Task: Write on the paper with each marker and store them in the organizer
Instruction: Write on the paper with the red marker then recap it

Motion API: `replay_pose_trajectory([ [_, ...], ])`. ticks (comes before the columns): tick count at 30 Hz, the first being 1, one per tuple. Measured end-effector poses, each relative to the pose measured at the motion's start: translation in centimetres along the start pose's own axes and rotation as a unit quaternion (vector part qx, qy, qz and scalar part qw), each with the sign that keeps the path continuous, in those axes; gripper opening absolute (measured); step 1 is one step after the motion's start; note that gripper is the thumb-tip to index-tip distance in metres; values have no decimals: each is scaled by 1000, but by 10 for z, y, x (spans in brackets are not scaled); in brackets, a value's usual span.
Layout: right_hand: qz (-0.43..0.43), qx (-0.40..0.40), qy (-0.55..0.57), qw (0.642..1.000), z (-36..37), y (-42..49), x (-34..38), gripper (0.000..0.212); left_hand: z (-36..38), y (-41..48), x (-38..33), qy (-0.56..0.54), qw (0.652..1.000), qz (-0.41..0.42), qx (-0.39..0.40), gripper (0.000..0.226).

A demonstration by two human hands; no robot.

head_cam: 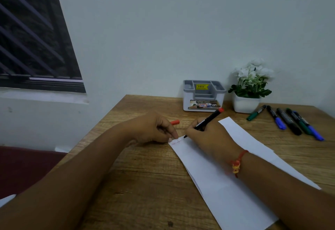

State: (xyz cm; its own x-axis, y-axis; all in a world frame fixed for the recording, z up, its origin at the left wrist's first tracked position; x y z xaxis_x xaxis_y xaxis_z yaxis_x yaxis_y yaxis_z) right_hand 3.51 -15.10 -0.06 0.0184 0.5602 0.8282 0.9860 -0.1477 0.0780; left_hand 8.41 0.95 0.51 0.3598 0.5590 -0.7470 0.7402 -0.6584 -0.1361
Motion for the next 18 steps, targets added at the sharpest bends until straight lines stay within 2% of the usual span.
replay_pose_trajectory([
  [4, 21, 2, 164, 986, -3, 0, -8, 6, 0, 0, -1, 15, 1000, -3, -4, 22],
  [9, 22, 13, 241, 970, -4, -3, -6, 4, 1, 0, -2, 12, 1000, 5, -3, 21],
  [12, 48, -7, 299, 953, -6, -4, -4, 17, -1, 0, -1, -2, 1000, 4, -5, 19],
  [16, 30, -42, 260, 964, -16, -6, 1, 22, 0, -2, -3, -7, 1000, -11, -8, 14],
  [18, -10, -58, 204, 977, -24, -7, 4, 18, -7, -1, -5, 2, 997, -10, -75, 10],
])
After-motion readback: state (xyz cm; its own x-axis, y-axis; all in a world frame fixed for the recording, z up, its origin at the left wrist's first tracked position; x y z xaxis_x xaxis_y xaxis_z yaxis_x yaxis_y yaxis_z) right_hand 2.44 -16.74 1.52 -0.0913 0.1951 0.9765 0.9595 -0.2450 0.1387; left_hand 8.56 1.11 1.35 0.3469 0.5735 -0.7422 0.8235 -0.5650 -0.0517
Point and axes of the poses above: each hand's wrist, its own y-axis towards the middle knuckle, its own z-axis out of the palm, x = y × z, the point moved 7 cm from there along y, towards the middle knuckle, and after that the axes turned 2 degrees about x, right-handed, at the moved point
